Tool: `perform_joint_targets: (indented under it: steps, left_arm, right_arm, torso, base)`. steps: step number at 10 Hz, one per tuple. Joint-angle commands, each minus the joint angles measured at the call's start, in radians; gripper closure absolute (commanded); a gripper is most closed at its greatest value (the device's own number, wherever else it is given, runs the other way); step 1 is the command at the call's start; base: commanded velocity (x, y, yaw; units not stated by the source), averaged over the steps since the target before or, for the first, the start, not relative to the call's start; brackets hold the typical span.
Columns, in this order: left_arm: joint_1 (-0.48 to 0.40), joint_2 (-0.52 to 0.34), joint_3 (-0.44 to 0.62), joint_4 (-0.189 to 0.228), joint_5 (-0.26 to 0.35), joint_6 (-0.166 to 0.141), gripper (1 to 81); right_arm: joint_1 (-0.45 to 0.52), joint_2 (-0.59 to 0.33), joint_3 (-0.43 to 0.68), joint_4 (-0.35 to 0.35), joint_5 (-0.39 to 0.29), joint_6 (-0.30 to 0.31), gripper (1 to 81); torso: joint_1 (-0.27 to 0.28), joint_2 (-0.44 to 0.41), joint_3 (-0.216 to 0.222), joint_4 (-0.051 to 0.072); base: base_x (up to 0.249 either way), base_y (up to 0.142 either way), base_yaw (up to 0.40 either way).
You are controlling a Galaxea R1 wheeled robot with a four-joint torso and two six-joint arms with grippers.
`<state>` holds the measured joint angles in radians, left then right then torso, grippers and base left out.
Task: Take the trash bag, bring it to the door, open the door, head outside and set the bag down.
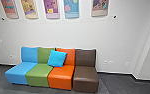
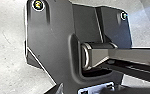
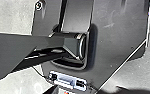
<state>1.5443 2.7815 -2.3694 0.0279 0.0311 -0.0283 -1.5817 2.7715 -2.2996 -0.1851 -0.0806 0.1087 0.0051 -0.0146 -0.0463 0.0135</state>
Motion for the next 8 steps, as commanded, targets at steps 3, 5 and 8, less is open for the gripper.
perform_joint_targets:
  steps: [3, 5, 8]
  left_arm:
    - [-0.072, -0.078, 0.071, -0.069, 0.063, -0.009, 1.0]
    - [-0.091, -0.095, 0.073, -0.111, 0.064, -0.009, 1.0]
    - [-0.124, -0.111, 0.087, -0.157, 0.064, -0.009, 1.0]
  right_arm:
    - [0.041, -0.109, 0.109, 0.007, -0.056, 0.012, 1.0]
    - [0.041, -0.117, 0.109, 0.007, -0.056, 0.012, 1.0]
    - [0.036, -0.172, 0.164, 0.007, -0.06, 0.012, 1.0]
  torso:
    - [0.094, -0.148, 0.0, 0.0]
    - [0.137, -0.217, -0.094, 0.0]
    - [0.191, -0.303, -0.155, 0.0]
  base:
    - [0.0, 0.0, 0.0]
    - [0.0, 0.0, 0.0]
    - [0.0, 0.0, 0.0]
